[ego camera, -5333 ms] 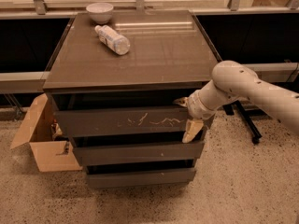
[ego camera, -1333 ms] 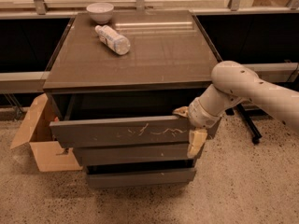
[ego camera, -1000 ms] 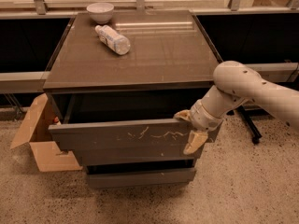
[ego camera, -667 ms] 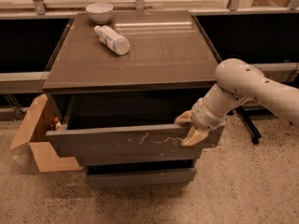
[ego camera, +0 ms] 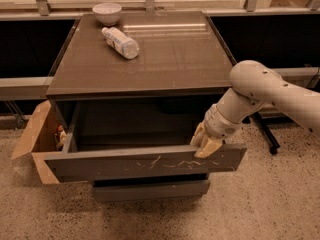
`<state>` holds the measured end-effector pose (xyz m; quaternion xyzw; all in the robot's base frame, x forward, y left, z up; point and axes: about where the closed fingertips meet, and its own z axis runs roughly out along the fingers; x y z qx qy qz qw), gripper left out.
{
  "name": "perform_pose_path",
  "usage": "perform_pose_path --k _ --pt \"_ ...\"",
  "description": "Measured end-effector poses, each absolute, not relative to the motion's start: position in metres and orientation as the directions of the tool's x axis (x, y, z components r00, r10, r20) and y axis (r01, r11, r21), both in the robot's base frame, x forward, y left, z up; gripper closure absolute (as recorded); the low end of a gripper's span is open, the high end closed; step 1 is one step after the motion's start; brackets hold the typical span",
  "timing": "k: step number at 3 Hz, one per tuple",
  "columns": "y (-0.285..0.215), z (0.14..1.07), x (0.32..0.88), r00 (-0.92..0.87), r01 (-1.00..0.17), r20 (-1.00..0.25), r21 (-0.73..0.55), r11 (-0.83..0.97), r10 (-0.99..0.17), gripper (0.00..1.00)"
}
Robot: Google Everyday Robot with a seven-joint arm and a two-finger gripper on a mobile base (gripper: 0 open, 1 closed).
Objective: Open top drawer
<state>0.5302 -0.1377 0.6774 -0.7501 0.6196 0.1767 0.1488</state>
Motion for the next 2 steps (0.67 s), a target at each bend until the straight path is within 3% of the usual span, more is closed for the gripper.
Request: perform_pose_path --k 2 --pt "-0.1377 0.6774 0.5302 0.17 -0.982 -0.449 -0.004 -0.188 -0.877 0.52"
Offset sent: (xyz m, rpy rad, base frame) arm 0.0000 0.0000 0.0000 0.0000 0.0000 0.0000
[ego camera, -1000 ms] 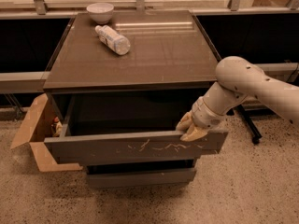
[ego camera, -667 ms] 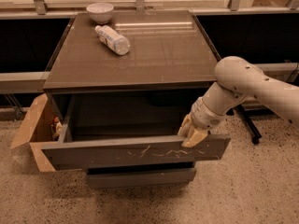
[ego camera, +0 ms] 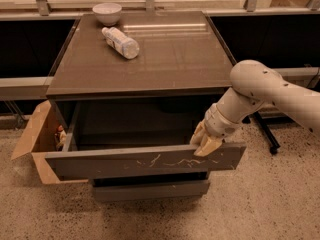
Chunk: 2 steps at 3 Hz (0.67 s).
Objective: Open top drawer
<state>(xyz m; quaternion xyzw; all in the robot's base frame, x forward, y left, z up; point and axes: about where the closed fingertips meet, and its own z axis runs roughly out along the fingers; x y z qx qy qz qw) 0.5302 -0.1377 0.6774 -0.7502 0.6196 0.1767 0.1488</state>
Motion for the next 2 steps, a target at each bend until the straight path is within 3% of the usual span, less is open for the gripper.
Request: perform_pose_path --k 2 --pt "-0.1387 0.6782 0.5214 0.189 -0.976 -0.453 0.009 -0.216 -0.871 0.05"
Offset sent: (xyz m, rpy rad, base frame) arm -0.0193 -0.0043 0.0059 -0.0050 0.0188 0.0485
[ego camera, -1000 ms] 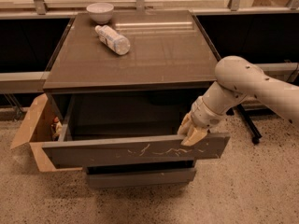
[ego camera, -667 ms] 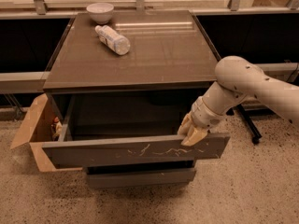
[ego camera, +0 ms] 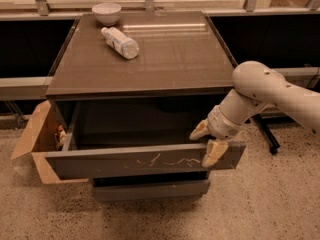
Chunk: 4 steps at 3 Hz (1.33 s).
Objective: Open top drawer
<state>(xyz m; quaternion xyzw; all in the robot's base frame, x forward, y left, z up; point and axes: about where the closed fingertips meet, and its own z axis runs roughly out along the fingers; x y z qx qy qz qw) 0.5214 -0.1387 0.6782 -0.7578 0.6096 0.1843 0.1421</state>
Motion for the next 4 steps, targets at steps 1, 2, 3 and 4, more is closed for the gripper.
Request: perform_pose_path --k 1,2,3,4 --pt "-0.141 0.68 0.496 0.191 -0.972 -0.451 0.039 -0.233 -0.872 0.0" --pt "-0.143 0.678 0.476 0.186 -0.967 -0.452 0.072 -0.243 -0.872 0.0" --pt "-0.147 0.675 0.457 0.169 -0.961 -0.451 0.12 -0.247 -0.876 0.17" --pt "-0.153 0.678 0.446 0.159 -0.96 -0.447 0.137 -0.243 -0.88 0.41"
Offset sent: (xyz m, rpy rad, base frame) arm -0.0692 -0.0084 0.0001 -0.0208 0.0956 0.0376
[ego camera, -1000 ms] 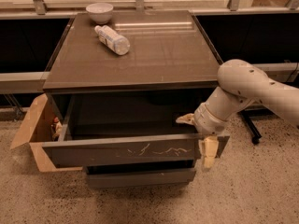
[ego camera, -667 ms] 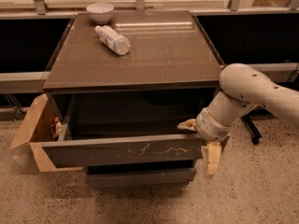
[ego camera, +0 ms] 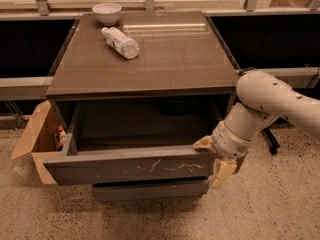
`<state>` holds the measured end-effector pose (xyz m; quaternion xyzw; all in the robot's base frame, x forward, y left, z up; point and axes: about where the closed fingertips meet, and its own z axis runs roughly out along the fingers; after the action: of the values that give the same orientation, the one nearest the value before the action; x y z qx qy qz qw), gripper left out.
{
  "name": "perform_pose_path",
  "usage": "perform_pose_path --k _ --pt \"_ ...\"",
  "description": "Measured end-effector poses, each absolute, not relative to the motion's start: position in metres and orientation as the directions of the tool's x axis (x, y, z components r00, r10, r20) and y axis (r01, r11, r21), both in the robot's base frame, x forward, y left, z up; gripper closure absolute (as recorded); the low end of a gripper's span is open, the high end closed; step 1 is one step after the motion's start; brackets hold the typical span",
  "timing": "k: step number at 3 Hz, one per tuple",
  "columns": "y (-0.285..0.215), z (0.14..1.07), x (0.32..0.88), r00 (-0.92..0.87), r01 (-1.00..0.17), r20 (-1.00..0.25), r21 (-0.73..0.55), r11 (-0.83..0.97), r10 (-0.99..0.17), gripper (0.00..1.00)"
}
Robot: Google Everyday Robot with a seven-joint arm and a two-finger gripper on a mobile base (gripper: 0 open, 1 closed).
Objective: Open top drawer
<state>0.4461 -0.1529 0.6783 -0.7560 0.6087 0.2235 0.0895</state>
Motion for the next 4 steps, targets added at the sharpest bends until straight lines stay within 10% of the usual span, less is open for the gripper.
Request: perform_pose_path --k 2,4 --pt "-0.162 0.688 0.441 0.152 -0.966 -0.456 0.117 -0.229 -0.877 0.69" --pt "-0.182 0.73 0.444 0.173 -0.98 -0.45 0.004 -0.197 -0.876 0.21"
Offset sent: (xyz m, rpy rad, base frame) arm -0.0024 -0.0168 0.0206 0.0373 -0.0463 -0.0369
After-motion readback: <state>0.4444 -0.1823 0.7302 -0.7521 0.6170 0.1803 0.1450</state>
